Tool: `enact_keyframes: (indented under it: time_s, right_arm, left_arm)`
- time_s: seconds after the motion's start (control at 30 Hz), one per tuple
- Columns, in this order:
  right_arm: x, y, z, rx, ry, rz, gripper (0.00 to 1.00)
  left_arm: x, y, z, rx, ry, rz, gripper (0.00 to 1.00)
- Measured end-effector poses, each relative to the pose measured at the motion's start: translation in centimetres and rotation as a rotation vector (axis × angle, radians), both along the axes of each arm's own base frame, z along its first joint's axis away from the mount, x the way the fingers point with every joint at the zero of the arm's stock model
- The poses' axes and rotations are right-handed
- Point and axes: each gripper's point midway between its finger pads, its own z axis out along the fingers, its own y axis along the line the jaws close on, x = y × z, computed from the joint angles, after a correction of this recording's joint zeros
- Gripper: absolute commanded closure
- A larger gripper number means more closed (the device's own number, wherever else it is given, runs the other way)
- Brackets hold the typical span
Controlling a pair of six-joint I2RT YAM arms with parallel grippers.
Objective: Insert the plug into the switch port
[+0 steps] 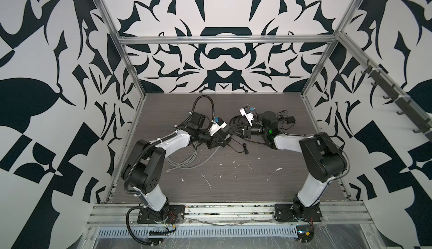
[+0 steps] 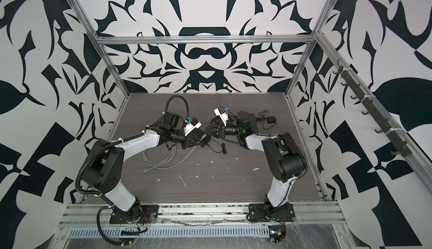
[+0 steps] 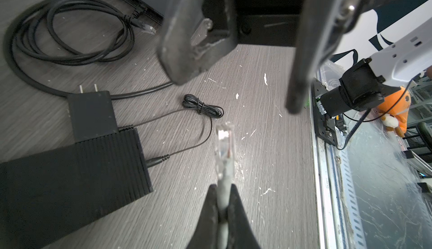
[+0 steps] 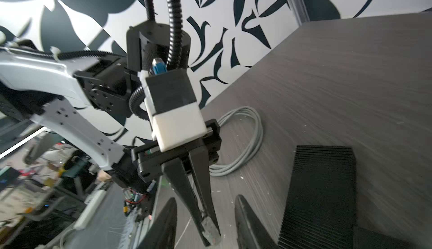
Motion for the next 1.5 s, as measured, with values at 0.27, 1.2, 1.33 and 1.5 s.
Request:
enact_keyframes:
  time_s: [0.27, 1.2, 1.33, 1.5]
  right_arm:
    - [-1.0, 0.2, -1.2, -0.092, -0.02, 0.023, 0.55]
    - [-1.6, 1.0, -2.0, -0.074, 0.009, 0.075, 0.72]
    - [-1.7, 1.1, -1.9, -0.071, 0.011, 0.081, 0.7]
    - [-1.7, 1.1, -1.5, -0.061, 0.017, 0.085, 0.65]
  left_arm:
    - [-0.3, 0.1, 0.8, -0.017, -0.019, -0.005, 1.0]
    - [-0.5, 0.1, 0.9, -0.024, -0.015, -0.012, 1.0]
    - [-0.5, 0.1, 0.9, -0.025, -0.014, -0.013, 1.0]
    - [-0.6, 0.1, 1.0, -0.027, -0.013, -0.015, 1.0]
